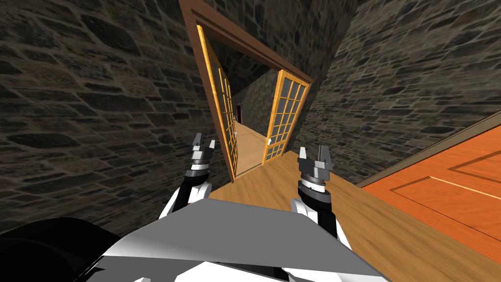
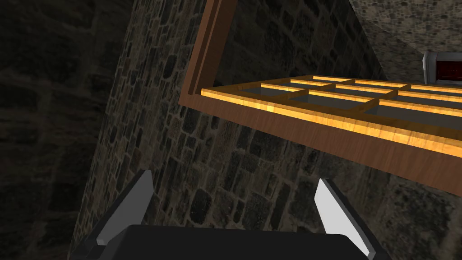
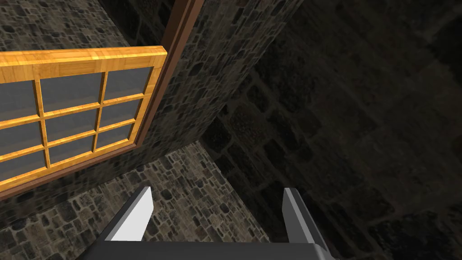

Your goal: Push the door open

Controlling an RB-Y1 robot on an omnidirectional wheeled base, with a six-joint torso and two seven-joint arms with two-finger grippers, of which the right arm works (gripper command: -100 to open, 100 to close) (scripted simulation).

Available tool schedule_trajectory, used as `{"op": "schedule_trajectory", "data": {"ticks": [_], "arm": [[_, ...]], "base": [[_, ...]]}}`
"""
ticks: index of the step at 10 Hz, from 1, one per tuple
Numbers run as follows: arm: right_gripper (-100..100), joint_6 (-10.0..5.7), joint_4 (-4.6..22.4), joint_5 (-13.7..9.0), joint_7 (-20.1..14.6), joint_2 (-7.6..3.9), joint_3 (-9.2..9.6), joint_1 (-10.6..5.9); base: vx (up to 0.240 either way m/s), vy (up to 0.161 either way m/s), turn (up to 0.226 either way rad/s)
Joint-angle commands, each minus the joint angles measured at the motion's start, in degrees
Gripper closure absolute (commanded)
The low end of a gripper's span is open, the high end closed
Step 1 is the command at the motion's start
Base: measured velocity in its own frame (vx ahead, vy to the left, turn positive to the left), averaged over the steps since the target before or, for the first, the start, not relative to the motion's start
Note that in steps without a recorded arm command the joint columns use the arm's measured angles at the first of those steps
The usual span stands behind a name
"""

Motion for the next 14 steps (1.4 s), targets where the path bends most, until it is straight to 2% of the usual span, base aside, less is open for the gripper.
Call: {"op": "schedule_trajectory", "data": {"ticks": [1, 5, 9, 13, 14], "arm": [[-100, -0.61, 1.8, 0.9, 1.8, -1.07, -0.35, -0.13], [-100, -1.78, 5.2, 2.7, 5.1, -2.71, -1.03, -0.37], [-100, -3.43, 10.0, 5.1, 9.9, -4.46, -1.99, -0.71], [-100, -4.55, 13.3, 6.8, 13.1, -5.39, -2.63, -0.94], [-100, -5.16, 15.1, 7.7, 14.9, -5.81, -2.99, -1.07]], "base": [[0.086, -0.031, 0.068], [0.144, -0.056, 0.052], [0.126, -0.067, 0.057], [0.107, -0.056, 0.052], [0.118, -0.056, 0.092]]}}
